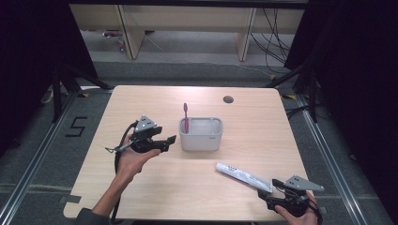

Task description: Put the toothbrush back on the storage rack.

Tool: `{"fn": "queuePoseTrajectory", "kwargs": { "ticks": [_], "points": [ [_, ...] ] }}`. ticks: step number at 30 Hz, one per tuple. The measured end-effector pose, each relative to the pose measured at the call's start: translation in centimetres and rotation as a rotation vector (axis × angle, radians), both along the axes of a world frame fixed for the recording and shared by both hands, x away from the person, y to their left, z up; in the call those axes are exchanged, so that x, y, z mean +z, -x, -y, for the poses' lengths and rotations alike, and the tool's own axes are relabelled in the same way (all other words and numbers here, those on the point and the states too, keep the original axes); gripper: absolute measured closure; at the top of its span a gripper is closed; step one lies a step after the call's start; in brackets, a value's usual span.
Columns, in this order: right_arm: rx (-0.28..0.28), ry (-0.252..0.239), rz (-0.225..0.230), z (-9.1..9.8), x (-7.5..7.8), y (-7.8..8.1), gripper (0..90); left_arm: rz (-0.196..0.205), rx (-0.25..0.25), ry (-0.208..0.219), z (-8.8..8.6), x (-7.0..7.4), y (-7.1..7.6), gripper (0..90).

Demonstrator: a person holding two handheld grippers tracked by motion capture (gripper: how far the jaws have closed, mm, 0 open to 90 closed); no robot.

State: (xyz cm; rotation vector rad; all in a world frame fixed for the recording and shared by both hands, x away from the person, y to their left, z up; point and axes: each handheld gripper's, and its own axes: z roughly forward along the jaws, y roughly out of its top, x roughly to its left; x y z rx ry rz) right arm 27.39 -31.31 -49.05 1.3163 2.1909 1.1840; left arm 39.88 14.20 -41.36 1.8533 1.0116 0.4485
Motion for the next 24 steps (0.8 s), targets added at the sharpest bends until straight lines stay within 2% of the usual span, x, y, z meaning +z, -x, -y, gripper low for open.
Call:
{"fn": "queuePoseTrajectory", "kwargs": {
  "ticks": [2,4,8,10,11,14,16,18,19,20,24],
  "points": [
    [0.002,-0.017,0.002,-0.1,-0.1,-0.1,25.2,0.000,0.002,0.005,-0.4,-0.2,0.6,32.8],
    [0.000,-0.010,0.005,-0.1,-0.2,-0.1,25.3,0.000,0.000,0.009,-0.6,-0.5,1.1,32.7],
    [0.000,-0.012,0.004,-0.1,-0.1,0.0,25.2,-0.014,-0.016,-0.012,-1.0,-1.3,2.2,31.7],
    [0.003,-0.025,-0.002,-0.2,-0.1,0.0,25.3,-0.014,-0.018,-0.007,-1.0,-1.5,2.3,31.4],
    [0.000,-0.010,0.008,-0.1,-0.1,-0.1,25.2,-0.016,-0.021,-0.015,-1.1,-1.6,2.6,31.3],
    [0.004,-0.013,-0.003,-0.1,-0.1,0.0,25.3,-0.022,-0.047,-0.038,-1.3,-1.9,3.3,30.4],
    [0.003,-0.016,0.008,-0.1,-0.1,-0.1,25.3,-0.021,-0.048,-0.042,-1.3,-2.0,3.6,30.4],
    [0.000,-0.016,0.006,-0.1,-0.1,-0.1,25.3,-0.024,-0.056,-0.048,-1.4,-2.3,4.1,30.2],
    [0.003,-0.025,-0.009,-0.1,-0.1,0.0,25.3,-0.024,-0.070,-0.064,-1.6,-2.4,4.2,30.1],
    [0.005,-0.033,-0.020,-0.2,-0.1,0.0,25.2,-0.023,-0.055,-0.052,-1.5,-2.5,4.4,30.1],
    [0.006,-0.023,-0.010,-0.2,-0.1,0.0,25.2,-0.016,-0.057,-0.053,-1.8,-2.8,4.8,30.1]
  ]
}}
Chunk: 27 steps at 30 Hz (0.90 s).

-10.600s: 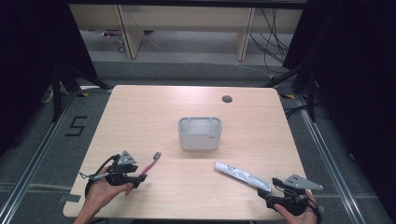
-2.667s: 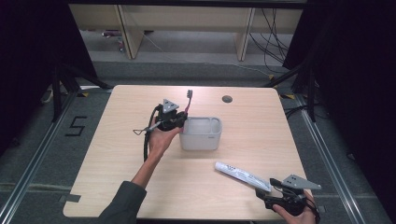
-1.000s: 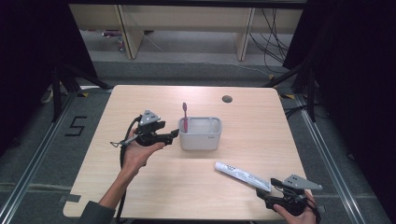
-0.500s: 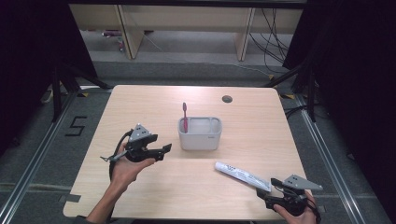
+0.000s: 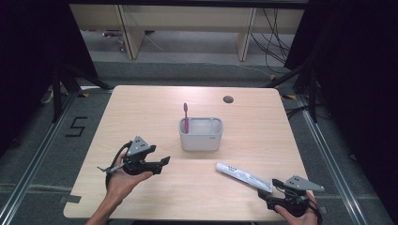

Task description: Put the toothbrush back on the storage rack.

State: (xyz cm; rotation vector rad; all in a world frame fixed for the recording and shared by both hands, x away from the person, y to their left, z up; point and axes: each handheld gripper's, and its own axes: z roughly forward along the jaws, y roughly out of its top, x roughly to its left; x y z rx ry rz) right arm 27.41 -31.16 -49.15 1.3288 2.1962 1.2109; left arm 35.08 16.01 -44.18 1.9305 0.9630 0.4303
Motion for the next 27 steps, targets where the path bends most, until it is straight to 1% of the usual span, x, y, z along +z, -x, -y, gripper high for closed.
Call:
{"fn": "queuePoseTrajectory", "kwargs": {
  "ticks": [1,2,3,4,6,7,8,9,10,11,12,13,14,16,18,21,22,23,24,25,26,27],
  "points": [
    [-0.002,-0.006,-0.007,0.0,0.0,0.0,25.3,-0.001,-0.007,-0.013,-0.3,-0.2,0.1,30.1],
    [-0.002,-0.006,-0.007,0.0,0.0,0.0,25.3,-0.001,-0.007,-0.013,-0.3,-0.2,0.1,30.0],
    [-0.005,0.010,0.012,0.1,0.0,0.0,25.2,-0.002,0.013,0.000,-0.5,-0.5,0.4,30.0],
    [-0.005,0.010,0.012,0.1,0.0,0.0,25.2,-0.002,0.013,0.000,-0.5,-0.5,0.4,29.9],
    [0.000,-0.001,-0.003,0.0,0.0,0.0,25.2,-0.006,0.018,0.005,-0.9,-0.8,0.7,29.2],
    [-0.005,0.013,0.012,0.1,0.0,0.0,25.3,-0.006,0.016,0.011,-1.0,-1.0,0.8,28.5],
    [-0.005,0.013,0.012,0.1,0.0,0.0,25.3,-0.006,0.016,0.011,-1.0,-1.0,0.8,27.8],
    [-0.005,0.013,0.012,0.1,0.0,0.0,25.3,-0.014,0.023,0.015,-1.2,-1.2,1.1,26.7],
    [0.001,0.000,-0.001,0.0,0.0,0.0,25.3,-0.012,0.013,0.015,-1.3,-1.4,1.2,25.7],
    [0.001,-0.001,-0.003,0.0,0.0,0.0,25.3,-0.012,0.013,0.015,-1.3,-1.4,1.2,24.5],
    [0.001,-0.001,-0.003,0.0,0.0,0.0,25.3,-0.015,0.006,0.000,-1.5,-1.4,1.3,24.5],
    [-0.003,-0.007,-0.008,0.0,0.0,0.0,25.2,-0.016,0.012,0.018,-1.4,-1.6,1.5,23.2],
    [-0.001,0.004,0.011,0.0,0.0,0.0,25.3,-0.017,0.012,0.024,-1.5,-1.8,1.7,21.4],
    [-0.007,0.014,0.017,0.0,0.0,0.0,25.3,-0.018,0.013,0.019,-1.6,-1.9,2.0,20.1],
    [-0.008,0.015,0.017,0.0,0.0,0.0,25.3,-0.019,0.017,0.025,-1.7,-2.0,2.1,19.2],
    [-0.008,0.014,0.017,0.0,0.0,0.0,25.3,-0.021,0.021,0.016,-1.9,-2.3,2.4,17.5],
    [-0.005,0.007,0.011,0.0,0.0,0.0,25.2,-0.026,0.024,0.017,-2.0,-2.4,2.5,17.4],
    [-0.005,0.009,0.013,0.0,0.0,0.0,25.3,-0.033,0.020,0.012,-2.1,-2.6,2.8,17.4],
    [-0.004,0.009,0.013,0.0,0.0,0.0,25.2,-0.040,0.011,0.021,-2.1,-2.8,2.9,17.4],
    [-0.004,0.008,0.014,0.0,0.0,0.0,25.3,-0.044,0.009,0.007,-2.1,-2.9,3.0,17.4],
    [-0.004,0.008,0.014,0.0,0.0,0.0,25.3,-0.044,0.009,0.007,-2.1,-2.9,3.0,17.5],
    [-0.002,-0.005,0.006,-0.1,-0.1,0.0,25.3,-0.048,0.001,-0.003,-2.2,-3.0,3.2,17.5]
  ]
}}
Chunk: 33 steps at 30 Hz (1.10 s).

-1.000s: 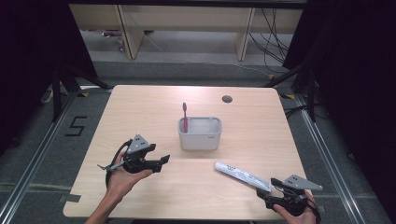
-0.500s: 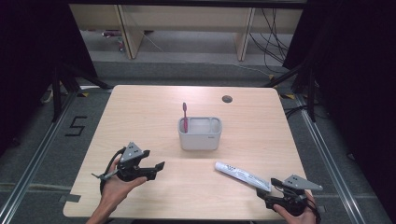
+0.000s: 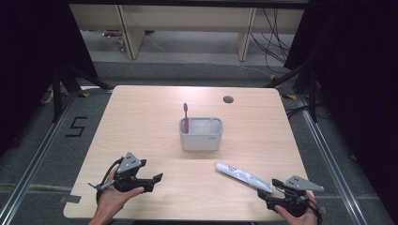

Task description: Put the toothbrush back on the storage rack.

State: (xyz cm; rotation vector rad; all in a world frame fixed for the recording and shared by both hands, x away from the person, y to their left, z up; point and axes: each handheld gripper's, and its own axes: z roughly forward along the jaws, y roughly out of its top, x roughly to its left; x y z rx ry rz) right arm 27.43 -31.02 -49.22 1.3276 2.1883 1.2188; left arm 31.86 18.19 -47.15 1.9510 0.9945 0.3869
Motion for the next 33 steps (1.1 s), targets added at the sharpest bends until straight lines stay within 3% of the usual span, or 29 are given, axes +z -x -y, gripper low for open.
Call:
{"fn": "queuePoseTrajectory", "kwargs": {
  "ticks": [2,3,6,9,17,18,19,22,24,25,26,30,32,33],
  "points": [
    [0.000,0.000,0.001,0.0,0.0,0.0,25.2,0.001,-0.013,-0.002,0.0,-0.3,0.3,17.5],
    [-0.001,0.000,0.000,0.0,0.0,0.0,25.3,-0.004,-0.016,-0.030,-0.1,-0.2,0.5,17.5],
    [-0.001,-0.001,0.001,0.0,0.0,0.0,25.2,0.001,-0.010,-0.013,-0.1,-0.4,0.7,17.5],
    [-0.007,0.017,0.013,0.1,0.1,0.0,25.2,-0.004,-0.018,-0.022,-0.2,-0.5,1.1,18.0],
    [-0.004,-0.006,0.009,0.1,0.1,0.0,25.3,-0.009,-0.038,-0.058,-0.4,-1.1,2.0,18.4],
    [-0.008,-0.007,-0.001,0.0,0.1,0.0,25.3,-0.012,-0.031,-0.059,-0.3,-1.1,2.1,18.4],
    [-0.003,0.006,0.022,0.2,0.1,-0.1,25.3,-0.011,-0.035,-0.056,-0.3,-1.2,2.2,18.4],
    [-0.002,-0.014,0.013,0.1,0.0,-0.1,25.2,-0.015,-0.025,-0.044,-0.1,-1.3,2.5,18.4],
    [-0.007,0.004,0.015,0.2,0.1,0.0,25.3,-0.019,-0.038,-0.064,-0.3,-1.3,2.7,18.4],
    [-0.007,0.004,0.016,0.2,0.1,-0.1,25.3,-0.011,-0.021,-0.042,-0.1,-1.5,2.8,18.4],
    [-0.005,0.006,0.022,0.2,0.1,-0.1,25.3,-0.013,-0.035,-0.069,-0.3,-1.4,2.9,18.4],
    [-0.006,0.007,0.023,0.3,0.1,-0.1,25.3,-0.015,-0.044,-0.078,-0.5,-1.5,3.1,18.4],
    [-0.006,0.007,0.021,0.2,0.1,-0.1,25.3,-0.014,-0.022,-0.055,-0.4,-1.6,3.4,18.4],
    [-0.008,0.005,0.015,0.2,0.1,0.0,25.3,-0.013,-0.037,-0.072,-0.6,-1.6,3.5,18.4]
  ]
}}
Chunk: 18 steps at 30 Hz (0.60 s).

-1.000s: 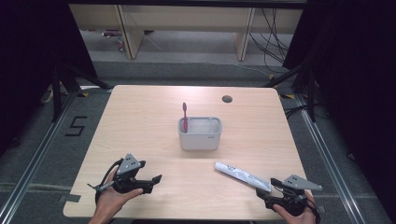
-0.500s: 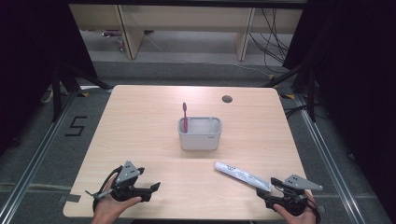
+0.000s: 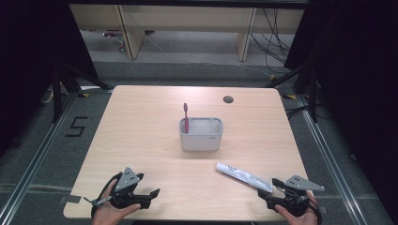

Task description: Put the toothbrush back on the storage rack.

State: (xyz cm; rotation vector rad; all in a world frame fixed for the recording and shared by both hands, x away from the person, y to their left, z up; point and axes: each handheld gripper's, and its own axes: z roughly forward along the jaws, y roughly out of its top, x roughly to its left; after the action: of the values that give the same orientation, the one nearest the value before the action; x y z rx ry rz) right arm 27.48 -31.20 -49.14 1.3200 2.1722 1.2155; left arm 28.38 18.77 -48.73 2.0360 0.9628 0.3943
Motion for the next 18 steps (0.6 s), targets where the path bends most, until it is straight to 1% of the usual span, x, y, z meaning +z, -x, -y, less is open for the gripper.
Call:
{"fn": "queuePoseTrajectory", "kwargs": {
  "ticks": [1,2,3,4,6,7,9,11,12,13,14,15,17,18],
  "points": [
    [0.000,0.000,0.000,0.0,0.0,0.0,25.3,0.000,0.000,0.000,0.0,0.0,0.0,18.4],
    [0.003,-0.003,-0.001,0.0,0.0,0.0,25.3,0.000,-0.001,-0.009,-0.1,0.0,0.1,18.4],
    [0.002,-0.003,-0.001,0.0,0.0,0.0,25.3,0.006,-0.003,-0.005,-0.1,-0.1,0.1,18.4],
    [0.001,-0.003,0.000,0.0,0.0,0.0,25.3,-0.005,-0.010,-0.014,-0.2,-0.1,0.3,18.4],
    [0.001,-0.003,-0.001,0.0,0.0,0.0,25.2,-0.006,0.006,0.012,0.0,-0.3,0.5,18.4],
    [0.000,-0.003,-0.005,0.0,0.0,0.0,25.3,-0.008,-0.008,-0.015,-0.2,-0.3,0.6,18.4],
    [0.000,-0.002,-0.005,-0.1,0.0,0.0,25.3,-0.014,-0.009,-0.023,-0.2,-0.3,0.7,18.4],
    [0.000,0.002,-0.012,-0.1,0.1,0.1,25.3,-0.018,-0.010,-0.019,-0.2,-0.4,0.9,18.4],
    [0.000,0.002,-0.011,-0.1,0.1,0.1,25.3,-0.012,-0.013,-0.015,-0.2,-0.5,1.0,18.4],
    [0.001,0.001,-0.011,-0.1,0.1,0.1,25.3,-0.020,-0.011,-0.013,-0.3,-0.5,1.2,18.4],
    [0.001,0.001,-0.011,-0.1,0.1,0.1,25.3,-0.012,0.004,0.012,-0.1,-0.6,1.3,18.4],
    [0.001,0.001,-0.011,-0.1,0.1,0.1,25.3,-0.013,-0.011,-0.013,-0.3,-0.5,1.4,18.4],
    [0.002,0.002,-0.008,-0.1,0.1,0.0,25.3,-0.021,-0.012,-0.014,-0.3,-0.6,1.5,18.4],
    [0.005,0.003,-0.008,-0.1,0.0,0.0,25.2,-0.018,-0.011,-0.015,-0.3,-0.7,1.6,18.4]
  ]
}}
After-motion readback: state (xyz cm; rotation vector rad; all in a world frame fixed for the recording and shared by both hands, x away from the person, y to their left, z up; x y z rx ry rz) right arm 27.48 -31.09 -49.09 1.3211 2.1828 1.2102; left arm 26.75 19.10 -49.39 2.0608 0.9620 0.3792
